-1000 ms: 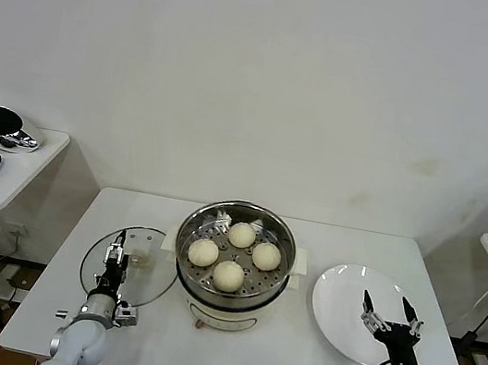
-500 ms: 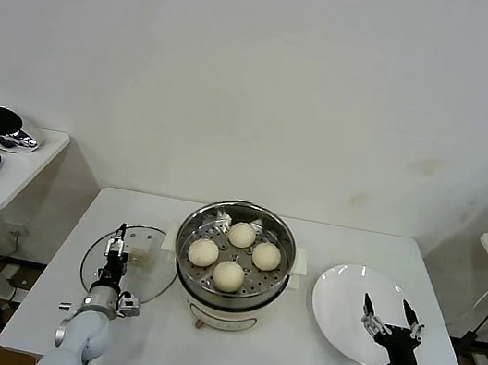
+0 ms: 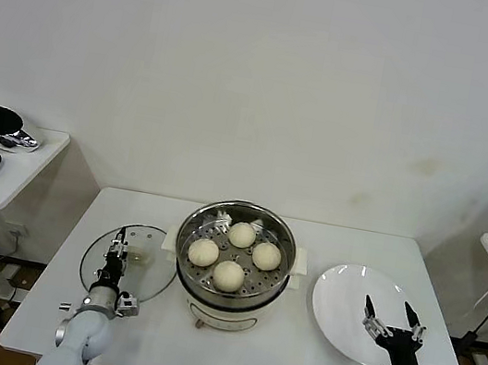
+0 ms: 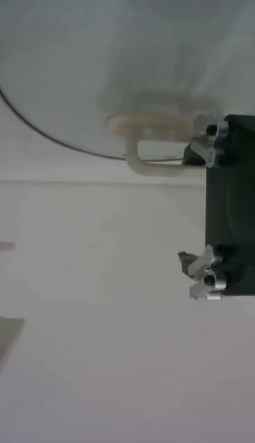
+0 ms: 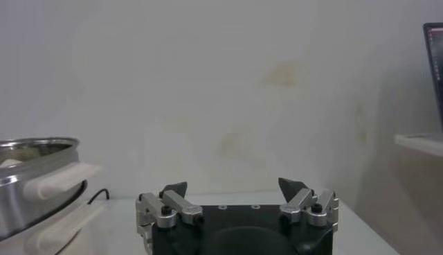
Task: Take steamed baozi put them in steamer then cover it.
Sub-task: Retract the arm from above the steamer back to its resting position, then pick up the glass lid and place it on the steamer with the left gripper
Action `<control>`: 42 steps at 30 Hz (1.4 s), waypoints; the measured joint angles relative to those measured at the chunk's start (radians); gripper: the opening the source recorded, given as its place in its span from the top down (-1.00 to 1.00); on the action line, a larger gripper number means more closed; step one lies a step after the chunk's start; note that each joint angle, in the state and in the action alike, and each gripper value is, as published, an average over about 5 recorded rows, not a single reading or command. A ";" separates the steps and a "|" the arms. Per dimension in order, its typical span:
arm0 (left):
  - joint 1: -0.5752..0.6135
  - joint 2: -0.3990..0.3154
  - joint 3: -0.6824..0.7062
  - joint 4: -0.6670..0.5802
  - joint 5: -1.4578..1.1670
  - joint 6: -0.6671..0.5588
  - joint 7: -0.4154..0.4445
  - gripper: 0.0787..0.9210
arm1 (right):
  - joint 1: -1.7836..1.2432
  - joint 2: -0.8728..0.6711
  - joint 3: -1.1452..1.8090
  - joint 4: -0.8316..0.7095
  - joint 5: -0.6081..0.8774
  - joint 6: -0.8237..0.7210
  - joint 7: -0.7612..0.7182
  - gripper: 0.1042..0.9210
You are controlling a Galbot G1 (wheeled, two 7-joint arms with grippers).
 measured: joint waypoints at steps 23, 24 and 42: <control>0.075 0.056 -0.018 -0.145 -0.059 0.075 0.076 0.88 | -0.017 -0.002 0.010 0.048 -0.003 -0.015 0.000 -0.76; 0.086 0.059 -0.022 -0.170 -0.062 0.090 0.086 0.88 | -0.018 -0.002 0.010 0.052 -0.002 -0.017 0.000 -0.76; 0.220 0.129 -0.018 -0.646 -0.007 0.431 0.287 0.88 | -0.004 0.021 0.009 0.099 -0.010 -0.081 0.034 -0.76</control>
